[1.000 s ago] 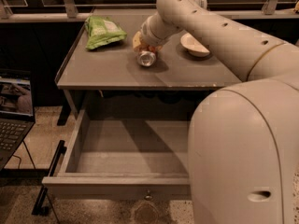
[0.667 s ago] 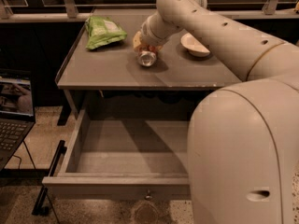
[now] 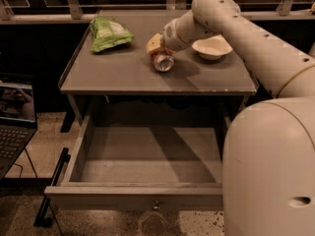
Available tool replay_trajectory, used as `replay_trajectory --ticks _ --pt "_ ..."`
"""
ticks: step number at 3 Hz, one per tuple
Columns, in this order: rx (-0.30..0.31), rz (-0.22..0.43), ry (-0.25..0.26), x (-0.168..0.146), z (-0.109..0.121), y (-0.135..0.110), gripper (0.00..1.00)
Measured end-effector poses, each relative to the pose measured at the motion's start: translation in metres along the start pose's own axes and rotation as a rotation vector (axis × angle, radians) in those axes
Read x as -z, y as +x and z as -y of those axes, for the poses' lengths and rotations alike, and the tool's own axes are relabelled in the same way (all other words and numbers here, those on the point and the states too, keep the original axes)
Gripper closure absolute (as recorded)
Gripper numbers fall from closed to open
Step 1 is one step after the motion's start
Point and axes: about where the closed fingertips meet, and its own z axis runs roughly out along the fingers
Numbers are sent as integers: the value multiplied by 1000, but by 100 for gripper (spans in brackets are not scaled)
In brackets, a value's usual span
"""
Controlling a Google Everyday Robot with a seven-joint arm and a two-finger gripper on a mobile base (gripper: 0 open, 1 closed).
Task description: Place coke can into top drawer
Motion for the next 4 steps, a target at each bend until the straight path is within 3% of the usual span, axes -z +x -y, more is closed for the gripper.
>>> replay_trajectory --ticks 3,4 --pt "8 -13 -15 -4 -5 -2 100" --pt "11 4 -14 8 -17 -1 100"
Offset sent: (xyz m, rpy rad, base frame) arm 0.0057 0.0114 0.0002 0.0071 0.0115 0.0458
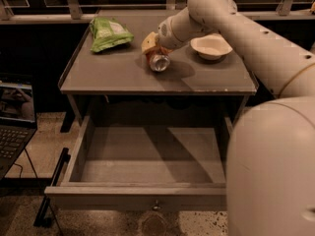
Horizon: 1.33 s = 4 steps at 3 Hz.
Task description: Place coke can into top drawer
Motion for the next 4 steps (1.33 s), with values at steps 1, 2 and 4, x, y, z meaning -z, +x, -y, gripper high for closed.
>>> replay_trajectory --ticks 1,2,4 --pt "-28 90 0 55 -45 0 100" --pt "-55 99 7 89 -90 25 100" --pt "-110 170 38 131 -105 51 100"
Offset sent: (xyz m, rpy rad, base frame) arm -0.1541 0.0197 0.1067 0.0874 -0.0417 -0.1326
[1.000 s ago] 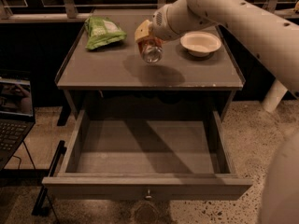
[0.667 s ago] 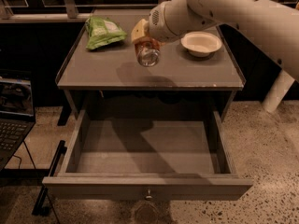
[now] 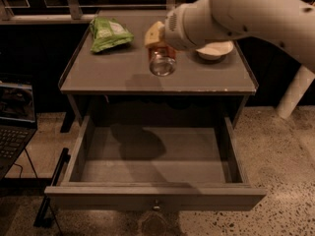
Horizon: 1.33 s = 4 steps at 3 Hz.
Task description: Place coke can into top drawer
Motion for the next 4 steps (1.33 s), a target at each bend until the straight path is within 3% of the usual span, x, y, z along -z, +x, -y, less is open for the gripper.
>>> replay_trajectory --ticks 1,2,3,4 --pt "-87 140 27 54 -5 23 100" --pt "-190 214 71 61 21 67 100" --pt "-298 238 103 51 61 109 100" --pt "-399 217 74 31 87 138 100"
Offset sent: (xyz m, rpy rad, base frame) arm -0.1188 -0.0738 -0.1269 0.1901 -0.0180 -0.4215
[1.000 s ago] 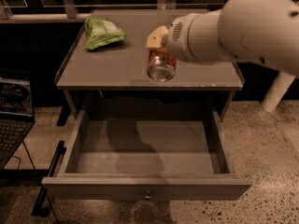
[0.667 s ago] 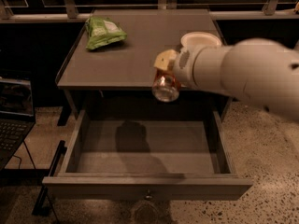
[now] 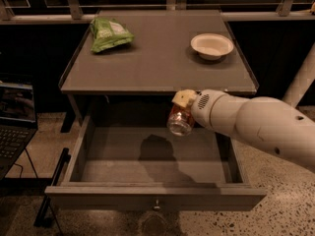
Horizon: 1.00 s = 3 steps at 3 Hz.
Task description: Place coke can into top drawer
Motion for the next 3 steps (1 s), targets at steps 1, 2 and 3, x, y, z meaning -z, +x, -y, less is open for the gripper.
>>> replay_trajectory --ticks 1,2,3 --pt "-17 -52 -92 -14 16 7 100" --pt "-21 -63 -157 -17 69 5 100" --pt "-84 -110 -190 -29 126 19 100"
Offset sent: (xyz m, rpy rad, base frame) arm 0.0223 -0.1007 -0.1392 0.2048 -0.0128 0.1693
